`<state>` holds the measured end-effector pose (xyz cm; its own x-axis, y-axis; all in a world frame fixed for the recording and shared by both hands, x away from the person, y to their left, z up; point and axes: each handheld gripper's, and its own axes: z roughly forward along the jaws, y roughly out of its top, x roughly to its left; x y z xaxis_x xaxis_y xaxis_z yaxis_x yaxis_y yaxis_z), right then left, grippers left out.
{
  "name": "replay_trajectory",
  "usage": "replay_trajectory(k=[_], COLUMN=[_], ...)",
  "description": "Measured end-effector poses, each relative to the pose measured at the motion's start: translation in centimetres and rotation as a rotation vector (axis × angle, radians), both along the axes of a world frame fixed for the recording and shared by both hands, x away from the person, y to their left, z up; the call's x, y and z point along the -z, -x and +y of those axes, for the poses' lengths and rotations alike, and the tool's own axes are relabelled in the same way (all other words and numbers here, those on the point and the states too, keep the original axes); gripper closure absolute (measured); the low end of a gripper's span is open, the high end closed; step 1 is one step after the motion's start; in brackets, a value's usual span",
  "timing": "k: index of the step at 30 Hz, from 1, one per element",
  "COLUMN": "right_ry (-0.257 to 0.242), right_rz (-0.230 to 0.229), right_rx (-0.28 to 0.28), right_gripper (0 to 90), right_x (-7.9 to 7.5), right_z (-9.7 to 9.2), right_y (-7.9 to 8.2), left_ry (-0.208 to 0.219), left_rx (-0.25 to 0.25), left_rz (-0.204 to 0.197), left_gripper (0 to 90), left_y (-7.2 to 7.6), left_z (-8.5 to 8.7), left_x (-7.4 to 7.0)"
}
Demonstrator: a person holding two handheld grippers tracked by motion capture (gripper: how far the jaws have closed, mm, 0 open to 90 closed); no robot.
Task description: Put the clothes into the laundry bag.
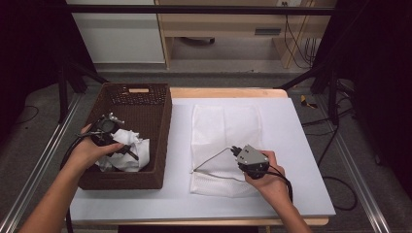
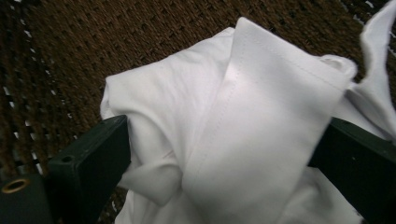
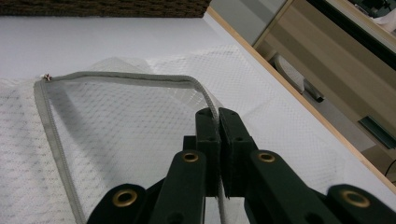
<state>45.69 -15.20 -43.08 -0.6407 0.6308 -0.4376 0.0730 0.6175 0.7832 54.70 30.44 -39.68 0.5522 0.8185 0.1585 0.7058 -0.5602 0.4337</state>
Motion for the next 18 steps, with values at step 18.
replay_trajectory(k=[18], right_ry=[0.006], right_rz=[0.006], right_rx=[-0.012], right_gripper=[87.2], right_x=[0.0], right_z=[0.2], right_y=[0.0], left_ry=[0.045], left_rx=[-0.065], left_rz=[0.097], left_gripper=[0.0], left_y=[-2.2], left_z=[1.2], left_x=[3.6])
